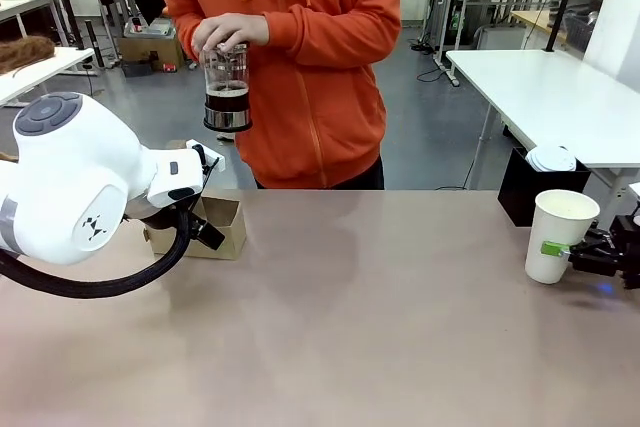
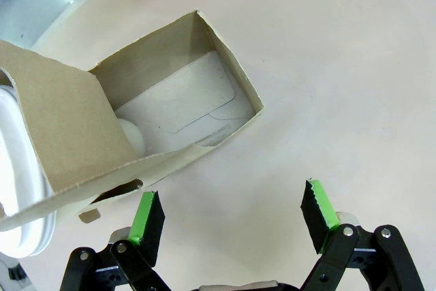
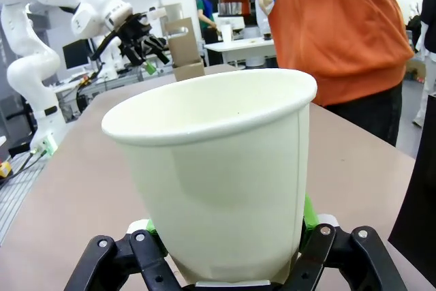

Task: Pour a drink into a cup and package it in a carrier.
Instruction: Pick up the 600 ml Paper Cup and place it in the middle top area of the table.

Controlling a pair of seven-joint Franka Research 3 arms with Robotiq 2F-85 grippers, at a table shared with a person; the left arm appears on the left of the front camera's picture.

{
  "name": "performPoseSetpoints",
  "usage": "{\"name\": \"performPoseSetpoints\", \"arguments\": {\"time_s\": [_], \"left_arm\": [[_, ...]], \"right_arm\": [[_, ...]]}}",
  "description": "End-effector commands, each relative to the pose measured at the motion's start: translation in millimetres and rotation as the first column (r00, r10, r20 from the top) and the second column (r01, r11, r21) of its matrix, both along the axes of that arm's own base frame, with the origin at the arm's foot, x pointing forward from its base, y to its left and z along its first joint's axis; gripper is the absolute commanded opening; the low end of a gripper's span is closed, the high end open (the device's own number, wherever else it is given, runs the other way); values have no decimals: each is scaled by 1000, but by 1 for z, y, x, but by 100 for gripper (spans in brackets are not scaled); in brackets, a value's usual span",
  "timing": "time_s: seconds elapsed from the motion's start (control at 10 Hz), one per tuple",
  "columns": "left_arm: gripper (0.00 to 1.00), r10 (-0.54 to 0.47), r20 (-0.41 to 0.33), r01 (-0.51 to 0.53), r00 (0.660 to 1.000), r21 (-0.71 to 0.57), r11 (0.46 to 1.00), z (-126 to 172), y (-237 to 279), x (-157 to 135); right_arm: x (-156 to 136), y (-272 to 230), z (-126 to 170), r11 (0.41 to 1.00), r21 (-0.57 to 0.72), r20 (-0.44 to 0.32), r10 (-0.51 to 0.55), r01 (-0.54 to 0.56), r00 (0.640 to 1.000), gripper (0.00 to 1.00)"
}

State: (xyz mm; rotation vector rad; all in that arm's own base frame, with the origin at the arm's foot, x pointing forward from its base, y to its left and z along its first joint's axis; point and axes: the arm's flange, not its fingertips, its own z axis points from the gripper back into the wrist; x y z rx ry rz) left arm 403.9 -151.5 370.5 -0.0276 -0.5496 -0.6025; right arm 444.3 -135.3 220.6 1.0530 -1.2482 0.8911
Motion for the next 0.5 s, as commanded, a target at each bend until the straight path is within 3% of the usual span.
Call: {"name": "performPoseSetpoints", "arguments": {"time_s": [0.0, 0.2, 0.4], "left_arm": [[100, 0, 0, 0, 1000, -1, 1000, 0, 0, 0], [100, 0, 0, 0, 1000, -1, 1000, 0, 0, 0], [100, 0, 0, 0, 1000, -1, 1000, 0, 0, 0]], "right_arm": [[0, 1, 0, 1000, 1, 1, 2, -2, 1000, 80], [0, 0, 0, 1000, 1, 0, 0, 0, 1000, 80], [-10, 3, 38, 991, 47, -31, -123, 124, 992, 80]]}}
